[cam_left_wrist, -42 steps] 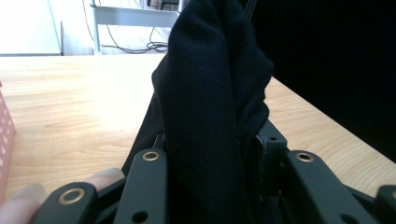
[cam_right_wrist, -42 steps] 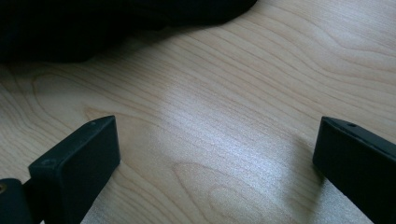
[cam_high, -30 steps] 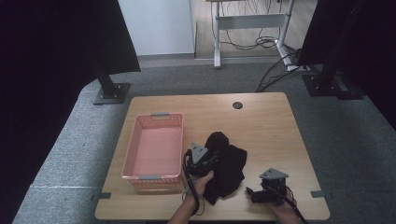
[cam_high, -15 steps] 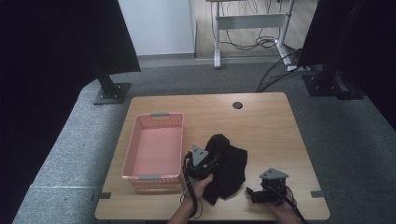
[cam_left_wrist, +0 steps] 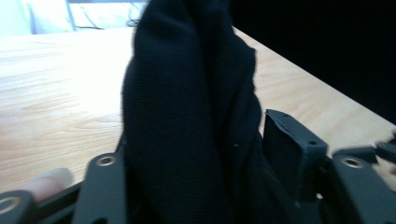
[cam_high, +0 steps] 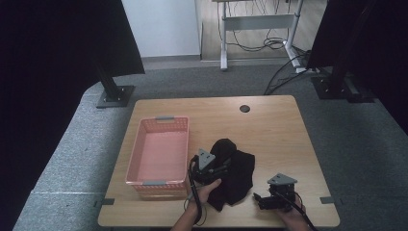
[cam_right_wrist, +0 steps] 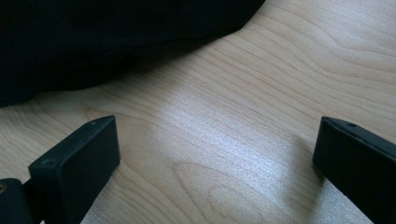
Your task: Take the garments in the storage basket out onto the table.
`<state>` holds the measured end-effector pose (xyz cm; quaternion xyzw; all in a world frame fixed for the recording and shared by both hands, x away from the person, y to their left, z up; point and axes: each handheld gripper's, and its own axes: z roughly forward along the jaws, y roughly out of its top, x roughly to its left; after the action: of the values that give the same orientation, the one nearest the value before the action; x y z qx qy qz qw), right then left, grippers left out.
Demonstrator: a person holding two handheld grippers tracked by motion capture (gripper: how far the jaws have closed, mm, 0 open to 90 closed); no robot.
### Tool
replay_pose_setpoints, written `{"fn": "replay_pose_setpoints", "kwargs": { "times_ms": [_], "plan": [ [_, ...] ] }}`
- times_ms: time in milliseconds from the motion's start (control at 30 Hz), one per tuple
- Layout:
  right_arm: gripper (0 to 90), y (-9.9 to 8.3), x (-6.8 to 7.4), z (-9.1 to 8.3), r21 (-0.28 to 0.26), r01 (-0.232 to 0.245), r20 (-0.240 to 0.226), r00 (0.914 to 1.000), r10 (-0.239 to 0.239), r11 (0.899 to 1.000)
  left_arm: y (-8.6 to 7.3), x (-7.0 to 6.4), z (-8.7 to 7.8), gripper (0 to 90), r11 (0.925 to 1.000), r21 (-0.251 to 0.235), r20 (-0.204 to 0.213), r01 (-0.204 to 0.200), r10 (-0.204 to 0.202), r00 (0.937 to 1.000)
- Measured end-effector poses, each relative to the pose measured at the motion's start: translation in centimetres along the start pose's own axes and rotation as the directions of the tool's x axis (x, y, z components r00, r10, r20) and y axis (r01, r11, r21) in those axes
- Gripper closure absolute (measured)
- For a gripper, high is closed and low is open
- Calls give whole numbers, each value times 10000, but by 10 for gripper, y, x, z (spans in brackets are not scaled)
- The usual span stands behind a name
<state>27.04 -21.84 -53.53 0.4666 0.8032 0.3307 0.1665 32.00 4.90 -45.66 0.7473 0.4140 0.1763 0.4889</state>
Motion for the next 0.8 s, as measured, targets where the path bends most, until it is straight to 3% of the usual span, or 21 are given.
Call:
{"fn": "replay_pose_setpoints", "kwargs": {
  "times_ms": [233,467,800],
  "plan": [
    [2,0,0,0,4,-3,-1,10000,3,10000,2,5,-6,281,10000,57,333,-57,55,9994],
    [2,0,0,0,-1,3,0,10000,-3,10000,8,9,-19,253,9990,-318,-133,-318,313,9994],
    [2,0,0,0,4,-2,0,10000,2,10000,9,9,-25,237,9984,-216,129,-515,518,9986]
  ]
}}
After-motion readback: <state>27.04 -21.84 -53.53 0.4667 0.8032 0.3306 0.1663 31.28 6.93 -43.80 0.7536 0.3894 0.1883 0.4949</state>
